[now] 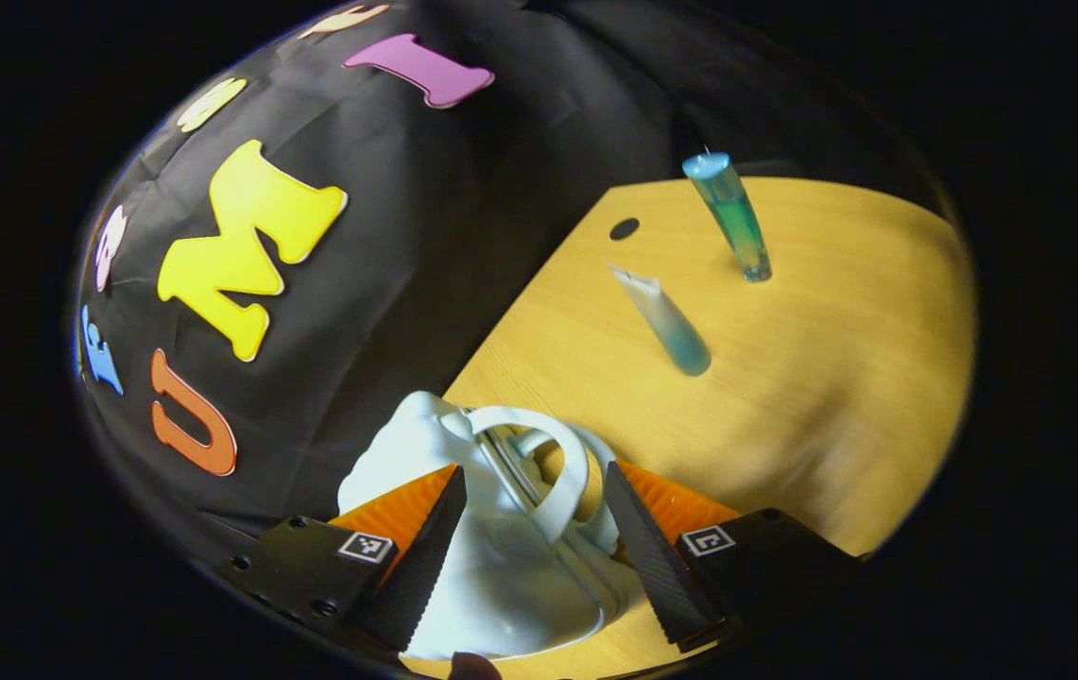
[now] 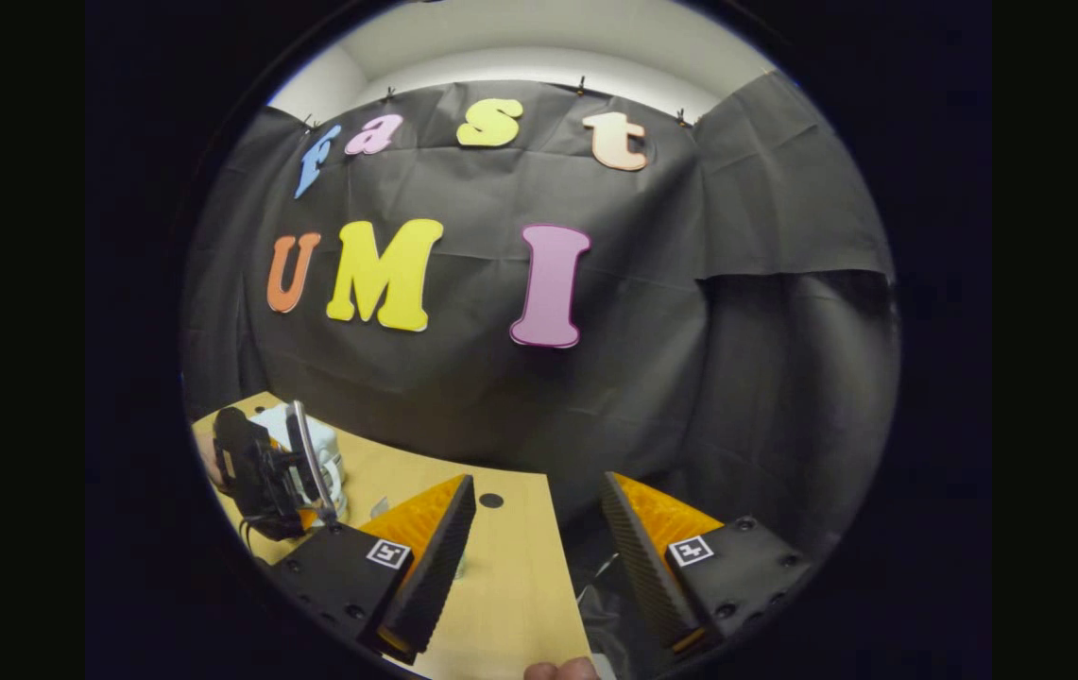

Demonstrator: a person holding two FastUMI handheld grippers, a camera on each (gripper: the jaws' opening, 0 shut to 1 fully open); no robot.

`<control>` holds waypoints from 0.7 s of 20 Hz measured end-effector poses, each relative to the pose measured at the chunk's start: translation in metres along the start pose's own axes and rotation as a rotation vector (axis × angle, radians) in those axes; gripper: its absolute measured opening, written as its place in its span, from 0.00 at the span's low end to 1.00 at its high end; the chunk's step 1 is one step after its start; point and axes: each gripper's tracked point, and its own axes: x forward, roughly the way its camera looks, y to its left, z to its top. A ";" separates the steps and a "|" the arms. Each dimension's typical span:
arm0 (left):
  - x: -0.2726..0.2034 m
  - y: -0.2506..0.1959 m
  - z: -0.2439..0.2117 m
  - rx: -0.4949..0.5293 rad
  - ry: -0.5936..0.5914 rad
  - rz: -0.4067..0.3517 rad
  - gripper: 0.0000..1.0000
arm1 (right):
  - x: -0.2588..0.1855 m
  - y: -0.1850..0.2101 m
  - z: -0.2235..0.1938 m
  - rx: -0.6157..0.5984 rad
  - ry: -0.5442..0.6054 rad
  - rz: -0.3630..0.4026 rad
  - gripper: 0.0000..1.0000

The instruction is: First open the suitcase, pack the skin care products into it, and then close the suitcase.

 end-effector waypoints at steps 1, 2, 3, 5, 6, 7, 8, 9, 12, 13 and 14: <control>0.007 -0.002 -0.008 0.026 0.037 -0.002 0.94 | 0.000 -0.002 -0.002 -0.003 0.004 -0.008 0.80; 0.014 -0.002 -0.006 0.068 0.038 0.000 0.94 | -0.001 -0.003 -0.002 -0.006 0.006 -0.016 0.80; 0.020 -0.002 -0.007 0.103 0.063 0.007 0.94 | -0.001 -0.005 -0.003 -0.008 0.009 -0.024 0.80; 0.028 -0.003 -0.009 0.140 0.085 0.006 0.88 | -0.003 -0.005 -0.003 -0.006 0.011 -0.037 0.80; 0.034 -0.004 -0.013 0.156 0.109 0.000 0.81 | -0.004 -0.005 -0.004 -0.003 0.013 -0.043 0.80; 0.038 -0.006 -0.018 0.177 0.141 -0.015 0.78 | -0.005 -0.005 -0.004 -0.002 0.015 -0.049 0.80; 0.038 -0.004 -0.016 0.206 0.152 -0.009 0.70 | -0.005 -0.004 -0.005 -0.002 0.019 -0.053 0.80; 0.043 -0.002 -0.013 0.216 0.145 -0.013 0.66 | -0.006 -0.003 -0.007 -0.002 0.023 -0.058 0.80; 0.048 -0.013 -0.014 0.173 0.168 -0.065 0.33 | -0.011 0.001 -0.008 0.001 0.027 -0.066 0.80; 0.045 -0.012 -0.012 0.174 0.163 -0.063 0.33 | -0.013 0.002 -0.008 0.000 0.027 -0.067 0.80; 0.043 -0.011 -0.008 0.173 0.154 -0.056 0.31 | -0.015 0.003 -0.006 -0.001 0.024 -0.068 0.80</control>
